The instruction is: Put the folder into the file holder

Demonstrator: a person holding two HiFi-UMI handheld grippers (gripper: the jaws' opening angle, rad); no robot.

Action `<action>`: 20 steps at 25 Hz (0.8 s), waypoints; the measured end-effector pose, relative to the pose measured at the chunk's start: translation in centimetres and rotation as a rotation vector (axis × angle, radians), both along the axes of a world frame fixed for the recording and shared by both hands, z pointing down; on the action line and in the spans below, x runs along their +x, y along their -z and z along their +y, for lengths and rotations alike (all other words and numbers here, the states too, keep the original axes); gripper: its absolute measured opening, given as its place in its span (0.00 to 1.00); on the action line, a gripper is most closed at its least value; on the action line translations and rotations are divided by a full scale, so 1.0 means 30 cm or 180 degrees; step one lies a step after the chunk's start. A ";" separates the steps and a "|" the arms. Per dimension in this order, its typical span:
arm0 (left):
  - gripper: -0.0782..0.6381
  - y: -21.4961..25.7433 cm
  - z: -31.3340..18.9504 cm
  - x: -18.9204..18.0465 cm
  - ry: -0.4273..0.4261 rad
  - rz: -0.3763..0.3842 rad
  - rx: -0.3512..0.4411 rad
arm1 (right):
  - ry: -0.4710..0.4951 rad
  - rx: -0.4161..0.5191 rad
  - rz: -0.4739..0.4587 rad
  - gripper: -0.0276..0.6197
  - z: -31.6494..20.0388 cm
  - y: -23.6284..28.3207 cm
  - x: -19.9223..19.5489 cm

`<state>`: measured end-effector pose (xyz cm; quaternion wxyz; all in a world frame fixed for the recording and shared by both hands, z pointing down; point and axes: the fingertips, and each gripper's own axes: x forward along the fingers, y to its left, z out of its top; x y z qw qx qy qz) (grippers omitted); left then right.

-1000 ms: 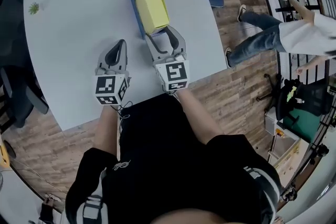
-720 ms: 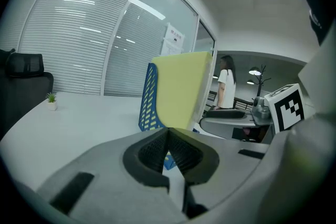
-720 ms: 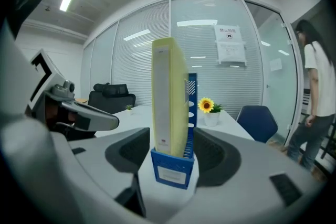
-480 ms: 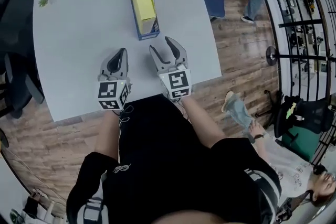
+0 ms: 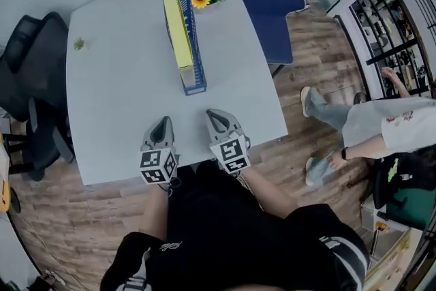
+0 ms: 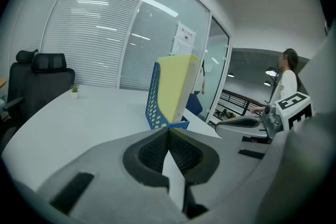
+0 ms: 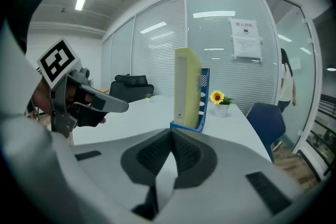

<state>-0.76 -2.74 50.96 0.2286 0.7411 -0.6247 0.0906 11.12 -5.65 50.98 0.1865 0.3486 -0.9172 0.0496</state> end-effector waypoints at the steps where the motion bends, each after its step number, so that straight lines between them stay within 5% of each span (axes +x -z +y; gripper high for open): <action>1: 0.11 0.002 0.006 0.004 0.0004 0.0001 -0.0013 | 0.0002 -0.0008 -0.0018 0.05 0.007 0.007 -0.004; 12: 0.11 0.010 0.056 -0.016 -0.0094 0.0028 -0.0116 | -0.0050 -0.0012 -0.0102 0.05 0.038 0.077 -0.081; 20: 0.11 0.110 0.047 -0.224 -0.0107 0.0016 0.0077 | -0.0023 0.0149 -0.0237 0.05 0.041 0.199 -0.317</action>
